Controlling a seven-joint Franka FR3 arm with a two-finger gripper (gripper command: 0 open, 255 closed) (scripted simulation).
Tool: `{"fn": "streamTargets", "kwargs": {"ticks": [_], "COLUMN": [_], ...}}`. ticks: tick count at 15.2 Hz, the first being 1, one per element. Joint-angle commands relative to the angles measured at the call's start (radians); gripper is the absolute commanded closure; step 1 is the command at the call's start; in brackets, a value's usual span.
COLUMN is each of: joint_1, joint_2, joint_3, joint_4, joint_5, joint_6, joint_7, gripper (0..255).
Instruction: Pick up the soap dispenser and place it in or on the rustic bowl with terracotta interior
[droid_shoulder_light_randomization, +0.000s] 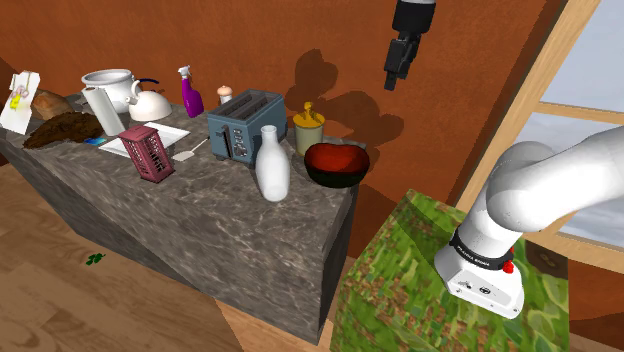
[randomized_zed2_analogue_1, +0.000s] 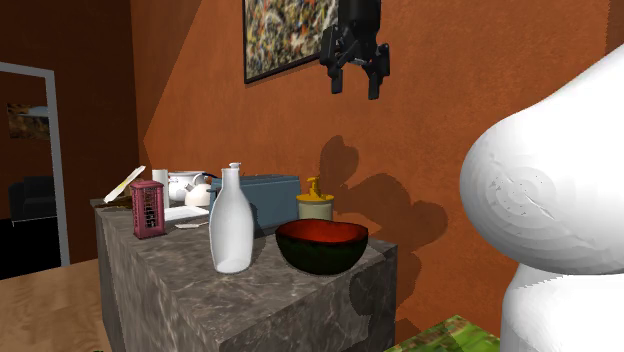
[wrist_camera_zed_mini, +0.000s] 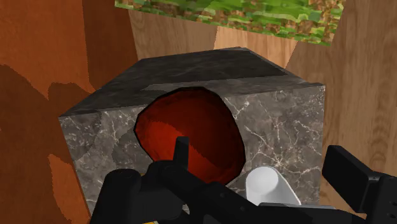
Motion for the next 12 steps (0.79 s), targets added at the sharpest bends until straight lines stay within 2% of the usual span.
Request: {"fn": "streamTargets", "kwargs": {"ticks": [1, 12], "joint_1": [0.000, -0.016], "joint_2": [0.000, 0.390], "joint_3": [0.000, -0.042], "joint_4": [0.000, 0.148], "joint_5": [0.000, -0.021], "joint_6": [0.000, 0.230], "joint_7": [0.000, -0.025], "gripper": [0, 0]}}
